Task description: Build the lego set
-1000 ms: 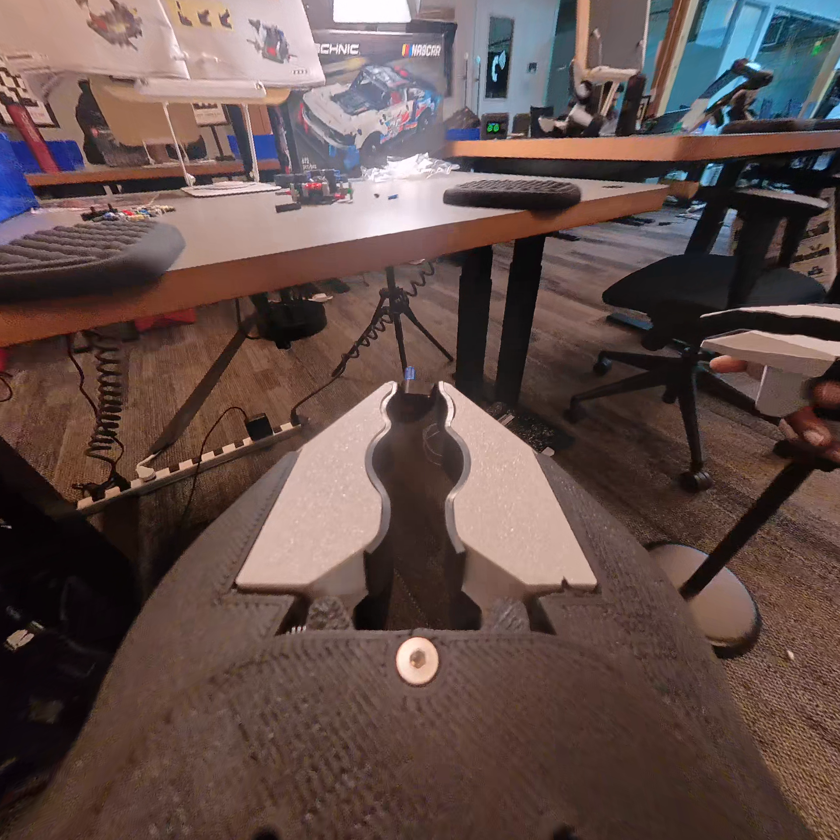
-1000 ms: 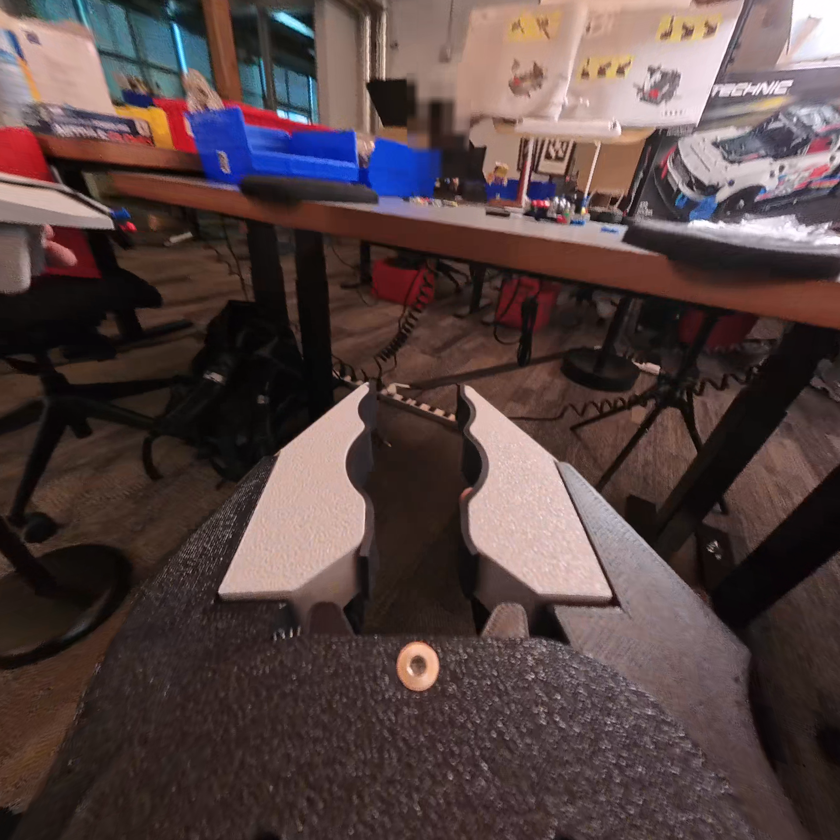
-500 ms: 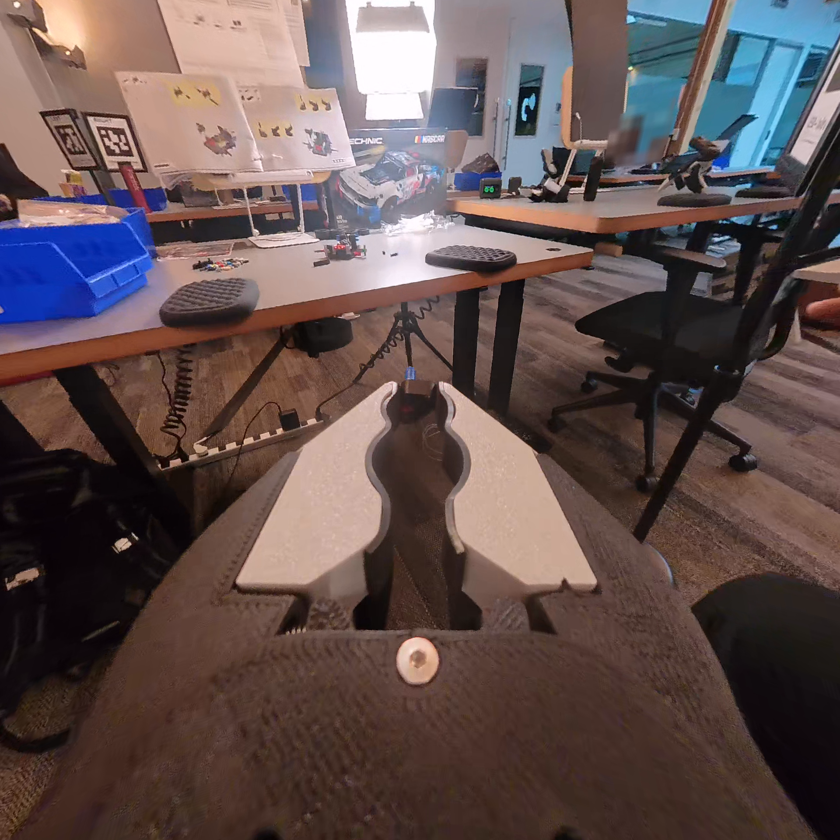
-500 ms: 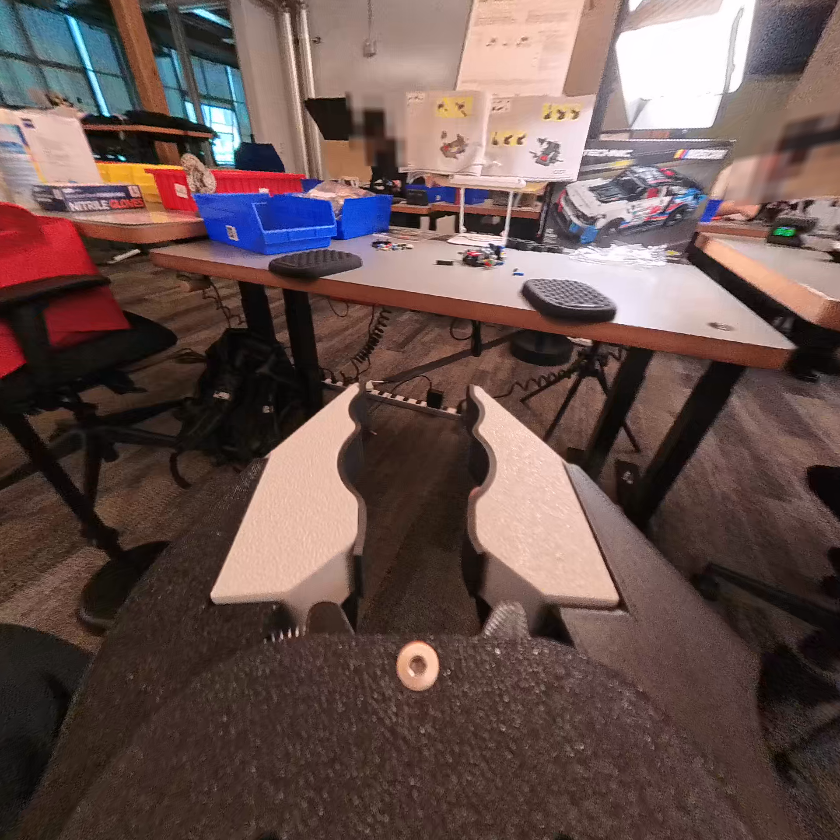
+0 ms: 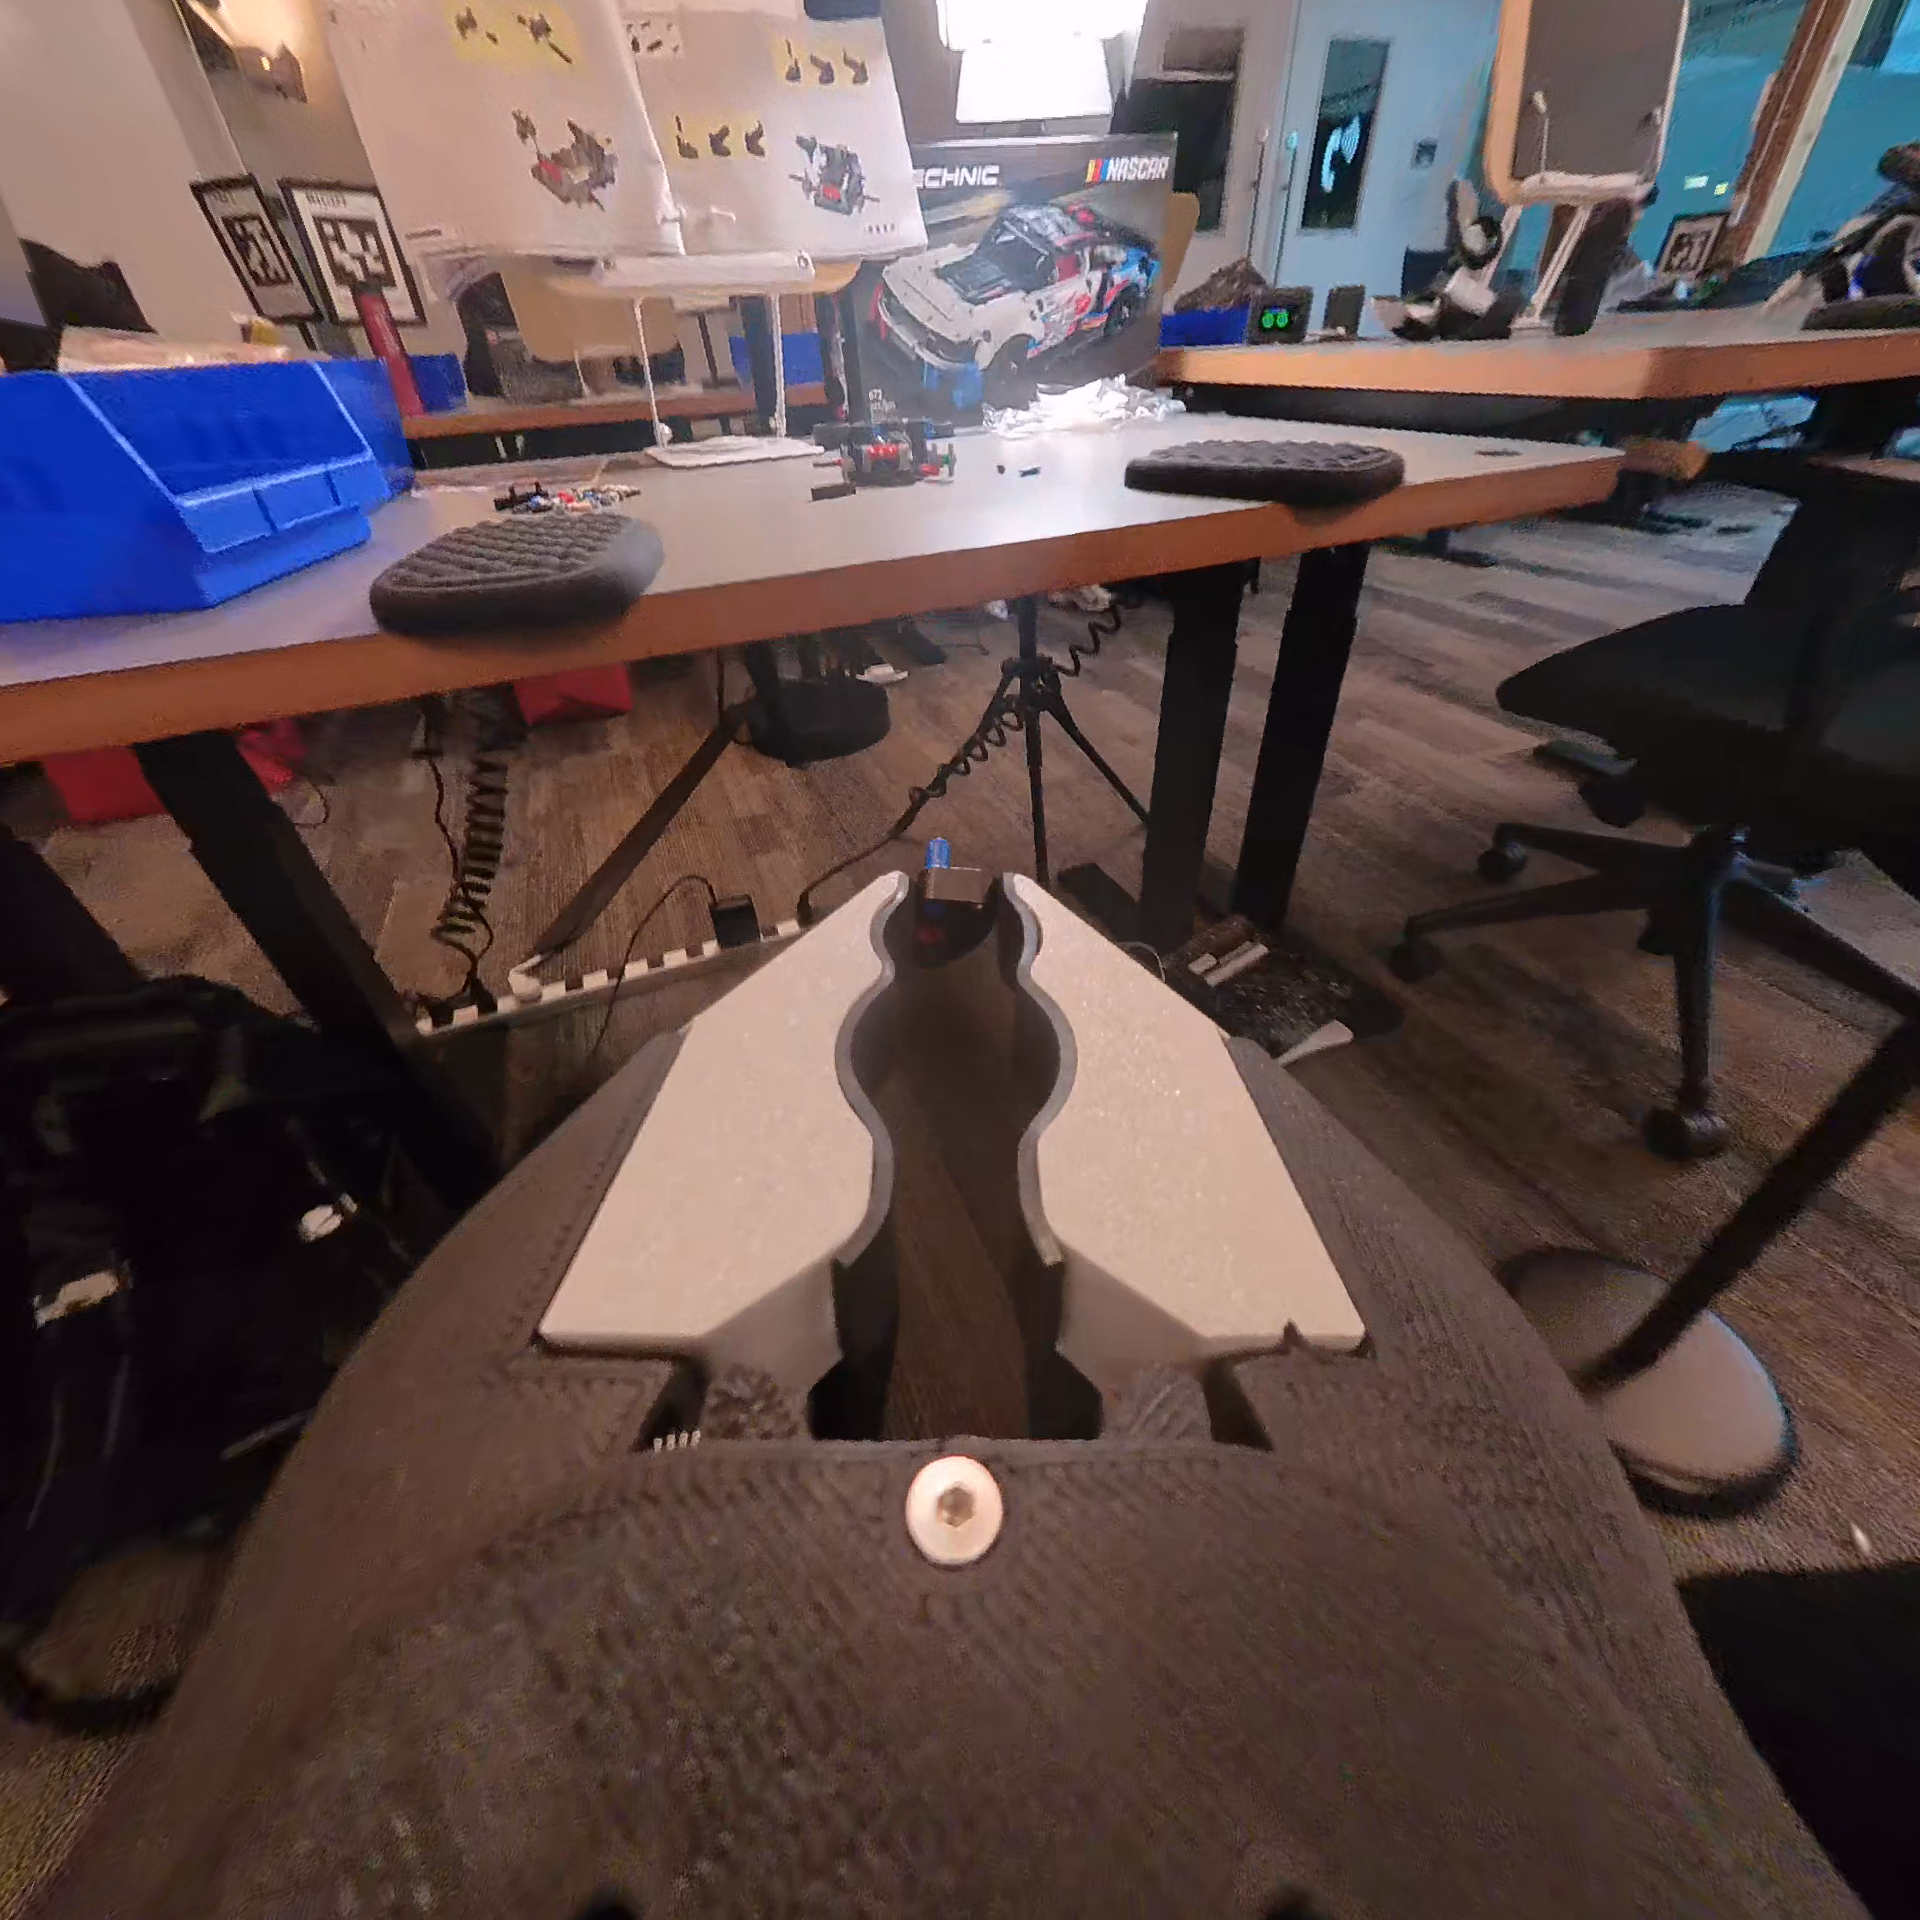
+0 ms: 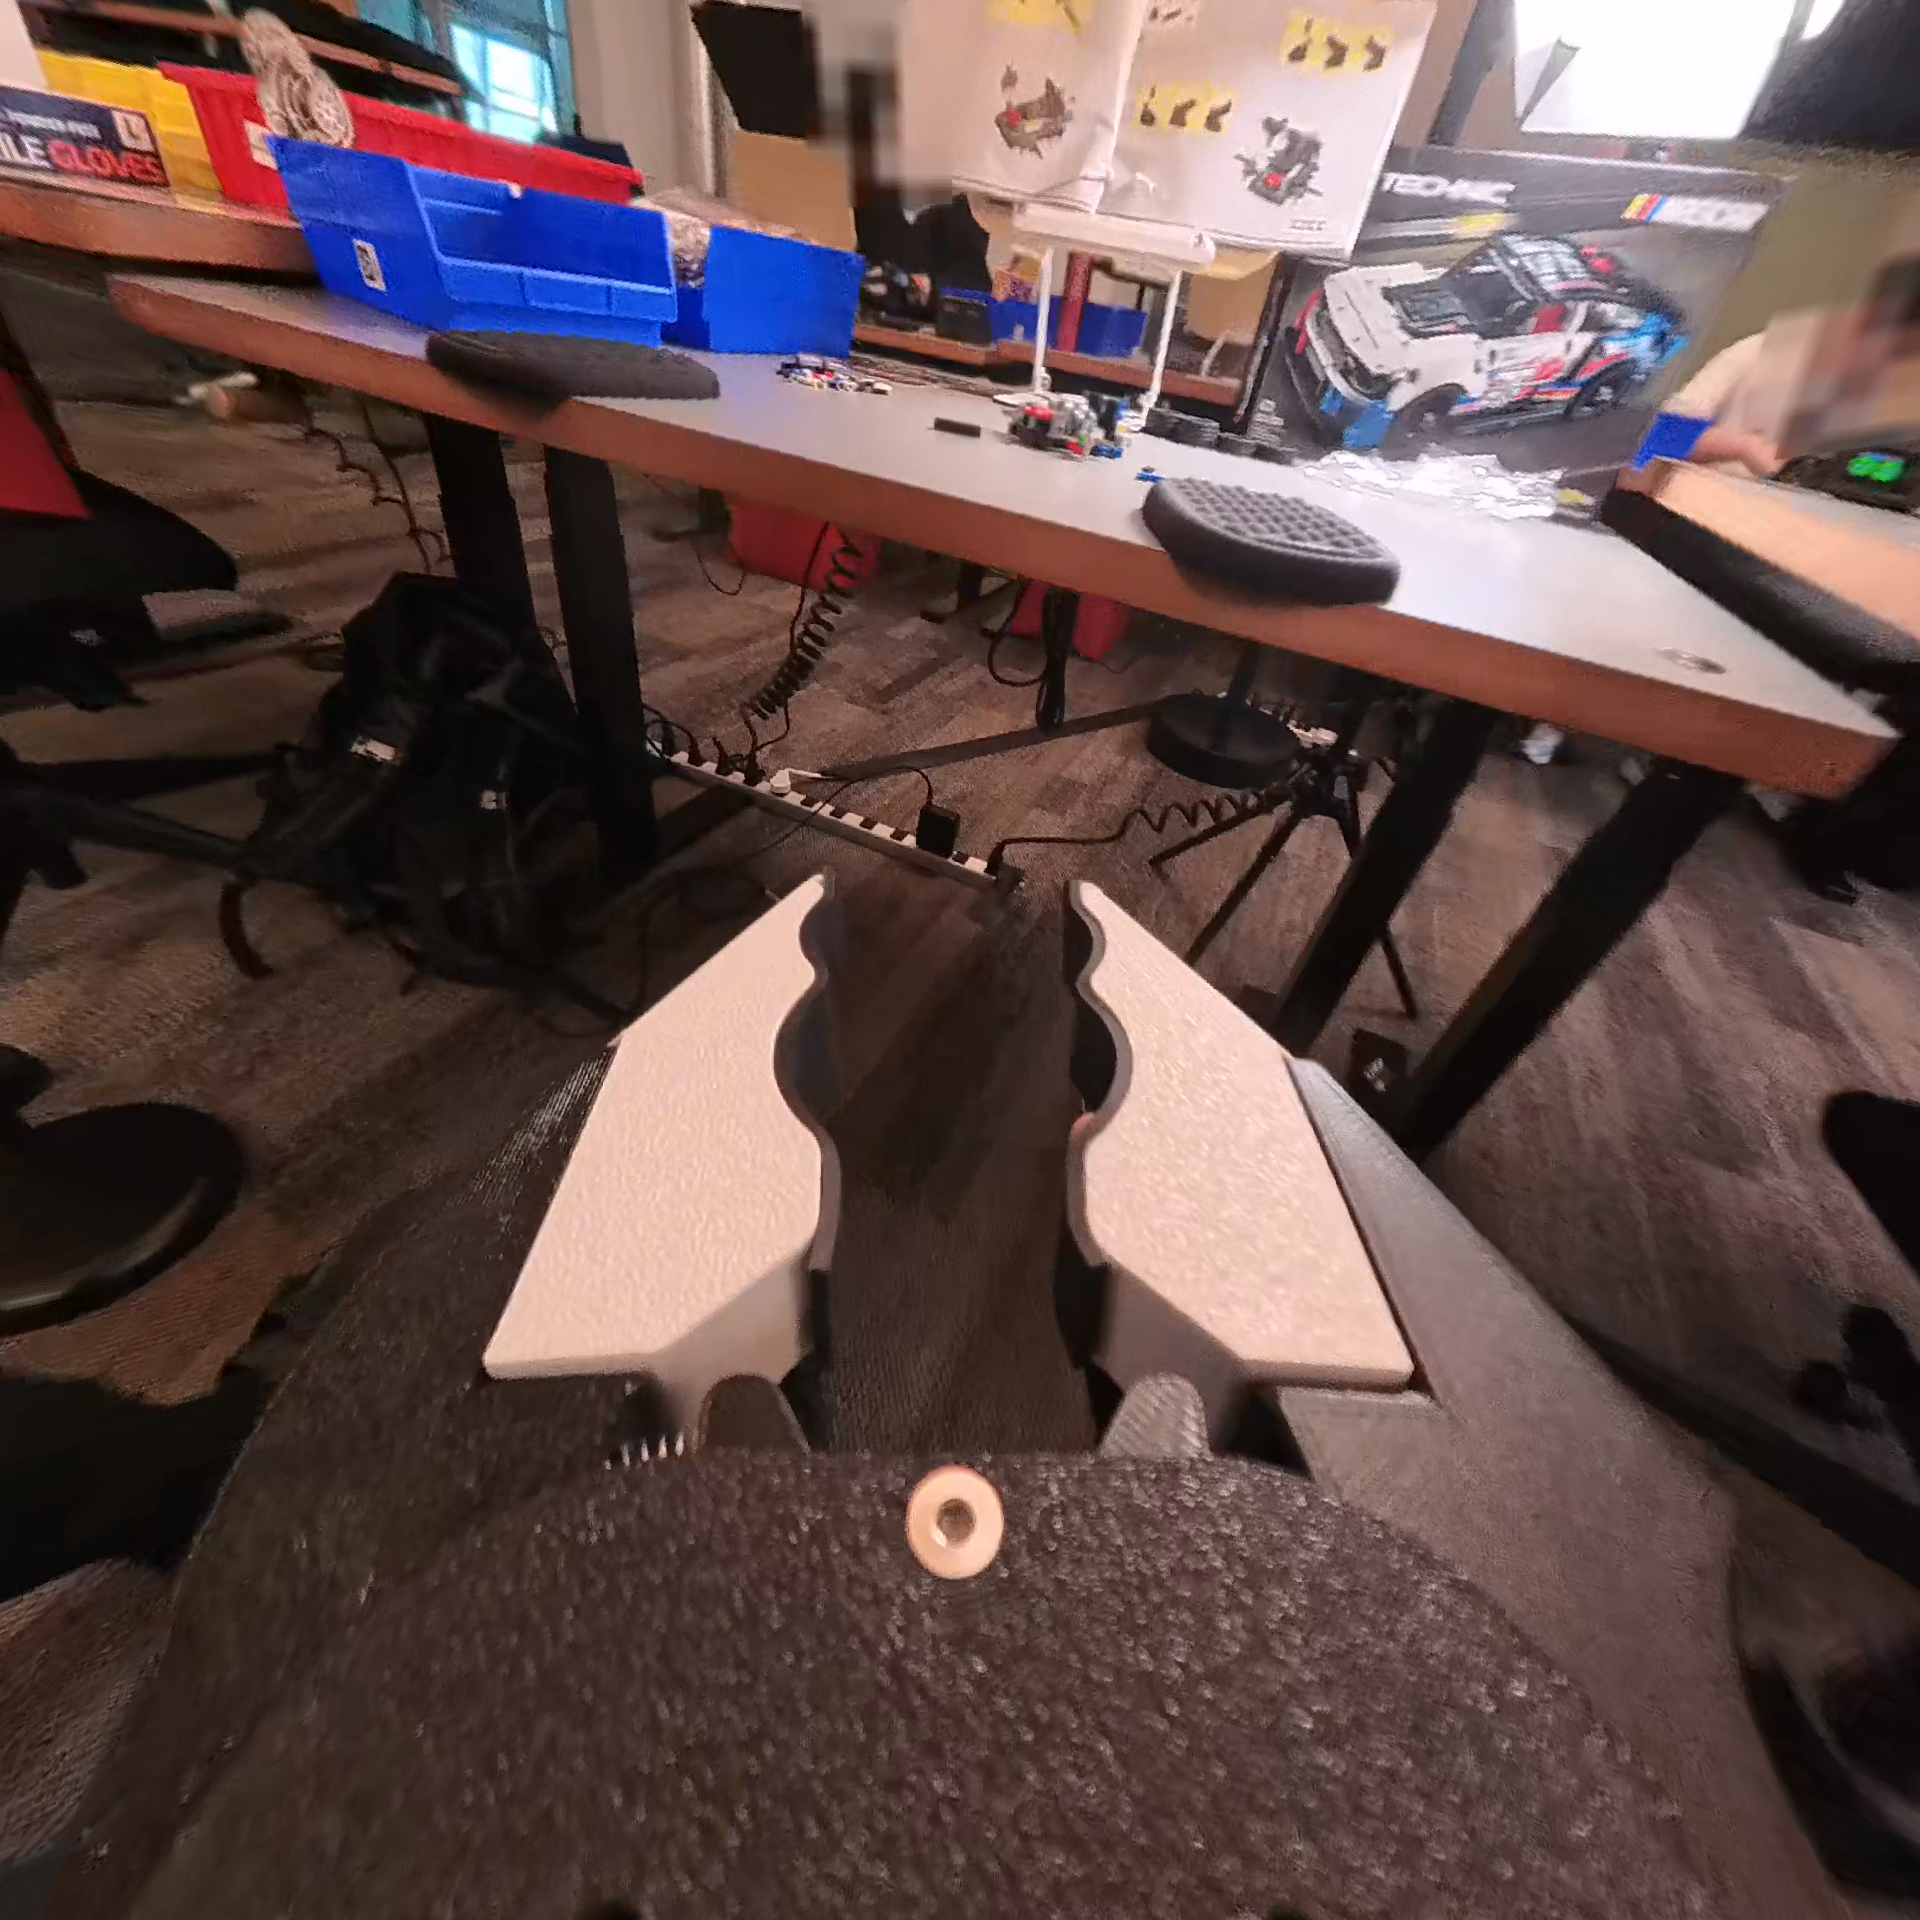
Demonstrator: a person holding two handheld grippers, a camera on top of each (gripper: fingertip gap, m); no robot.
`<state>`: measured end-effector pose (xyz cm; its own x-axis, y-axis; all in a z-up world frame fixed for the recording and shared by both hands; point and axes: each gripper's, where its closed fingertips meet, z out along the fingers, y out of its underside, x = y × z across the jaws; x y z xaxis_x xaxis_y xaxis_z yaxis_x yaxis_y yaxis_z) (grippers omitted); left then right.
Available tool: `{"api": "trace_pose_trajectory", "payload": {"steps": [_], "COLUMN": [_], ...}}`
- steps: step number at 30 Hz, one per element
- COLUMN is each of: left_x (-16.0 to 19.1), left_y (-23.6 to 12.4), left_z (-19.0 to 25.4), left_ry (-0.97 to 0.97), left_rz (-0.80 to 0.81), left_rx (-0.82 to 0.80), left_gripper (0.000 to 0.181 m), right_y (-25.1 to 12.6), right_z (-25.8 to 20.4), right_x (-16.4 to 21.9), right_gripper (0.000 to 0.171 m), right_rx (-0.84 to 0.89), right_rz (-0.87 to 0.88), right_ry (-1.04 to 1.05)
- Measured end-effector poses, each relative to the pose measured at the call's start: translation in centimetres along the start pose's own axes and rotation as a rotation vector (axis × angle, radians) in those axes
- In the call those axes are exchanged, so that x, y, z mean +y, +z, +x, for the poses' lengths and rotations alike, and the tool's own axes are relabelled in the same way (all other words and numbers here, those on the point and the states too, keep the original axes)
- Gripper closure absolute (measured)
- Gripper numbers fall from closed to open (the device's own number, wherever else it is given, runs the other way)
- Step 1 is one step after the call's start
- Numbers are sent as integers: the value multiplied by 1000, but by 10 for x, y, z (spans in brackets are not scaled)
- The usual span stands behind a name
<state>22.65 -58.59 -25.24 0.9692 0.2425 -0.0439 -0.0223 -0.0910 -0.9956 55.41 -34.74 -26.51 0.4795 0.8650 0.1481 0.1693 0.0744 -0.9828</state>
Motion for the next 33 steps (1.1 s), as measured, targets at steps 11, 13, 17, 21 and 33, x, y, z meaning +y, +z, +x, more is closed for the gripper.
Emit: {"api": "trace_pose_trajectory", "payload": {"steps": [11, 13, 17, 21, 33], "left_x": [-9, -24, -72, -127, -154], "left_y": [132, 145, 154, 138, 173], "left_z": [-81, -92, -109, -113, -138], "left_ry": [-5, 23, 54, 55, 39], "left_rz": [59, 48, 56, 87, 65], "left_rx": [-2, 11, 23, 7, -36], "left_gripper": [168, 168, 168, 168, 168], "right_y": [154, 164, 177, 179, 205], "right_z": [13, 18, 28, 27, 61], "right_x": [0, -16, -65, -125, -143], "right_gripper": [131, 131, 131, 131, 131], "right_rx": [-33, -22, 4, -16, 5], "right_rz": [27, 43, 93, 126, 116], "right_ry": [-45, -39, -44, -9, 2]}}
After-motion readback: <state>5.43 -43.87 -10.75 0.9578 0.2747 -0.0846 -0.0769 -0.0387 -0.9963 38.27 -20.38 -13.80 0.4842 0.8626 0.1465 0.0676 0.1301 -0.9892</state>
